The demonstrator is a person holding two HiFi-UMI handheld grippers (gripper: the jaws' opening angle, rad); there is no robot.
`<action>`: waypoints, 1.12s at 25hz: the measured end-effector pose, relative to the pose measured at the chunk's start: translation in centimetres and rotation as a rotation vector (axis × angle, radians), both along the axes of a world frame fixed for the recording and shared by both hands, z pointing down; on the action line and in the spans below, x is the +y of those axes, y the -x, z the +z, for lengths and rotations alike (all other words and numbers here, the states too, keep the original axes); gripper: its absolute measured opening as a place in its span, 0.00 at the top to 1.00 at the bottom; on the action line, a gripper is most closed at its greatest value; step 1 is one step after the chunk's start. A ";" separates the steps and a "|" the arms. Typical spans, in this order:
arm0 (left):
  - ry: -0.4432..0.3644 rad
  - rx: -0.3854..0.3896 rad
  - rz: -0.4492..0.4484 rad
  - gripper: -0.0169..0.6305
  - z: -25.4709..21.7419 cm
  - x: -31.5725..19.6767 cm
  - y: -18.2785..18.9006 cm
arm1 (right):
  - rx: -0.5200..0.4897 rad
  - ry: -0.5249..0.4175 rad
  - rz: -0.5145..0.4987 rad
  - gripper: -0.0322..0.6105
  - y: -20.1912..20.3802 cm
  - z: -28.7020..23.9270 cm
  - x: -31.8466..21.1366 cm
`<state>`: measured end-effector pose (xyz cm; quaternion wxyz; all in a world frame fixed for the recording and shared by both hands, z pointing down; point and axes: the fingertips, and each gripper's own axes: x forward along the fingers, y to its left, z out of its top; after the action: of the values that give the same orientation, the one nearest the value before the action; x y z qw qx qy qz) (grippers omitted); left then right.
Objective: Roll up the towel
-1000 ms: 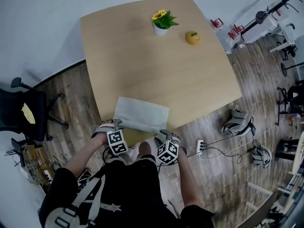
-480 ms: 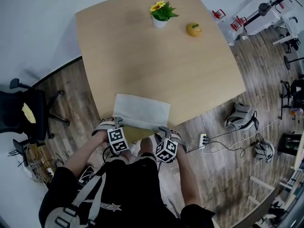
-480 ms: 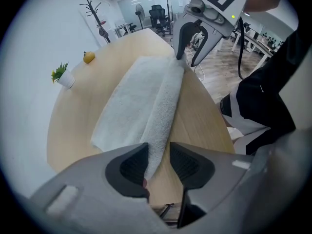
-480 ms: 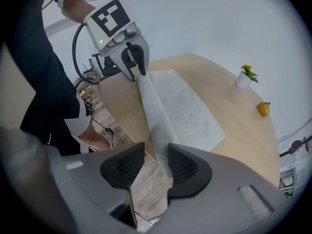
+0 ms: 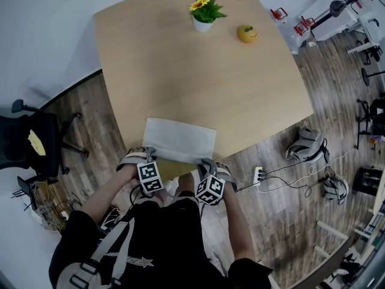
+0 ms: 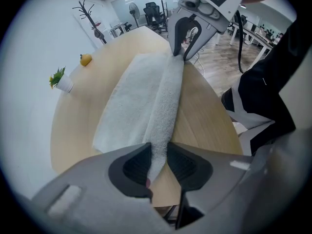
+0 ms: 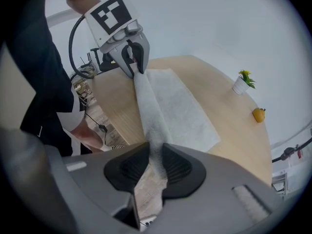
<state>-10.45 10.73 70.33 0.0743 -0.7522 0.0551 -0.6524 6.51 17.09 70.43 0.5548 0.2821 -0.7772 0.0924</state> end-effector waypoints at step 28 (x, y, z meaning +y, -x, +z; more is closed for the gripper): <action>0.247 -0.031 -0.042 0.86 -0.3 4.5 1.1 | -0.081 0.290 -0.110 0.87 0.3 -1.1 2.7</action>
<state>-11.58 15.20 70.00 -0.0317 -0.7442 -0.0112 -0.6672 6.18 19.78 69.37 0.5620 0.1520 -0.7919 0.1843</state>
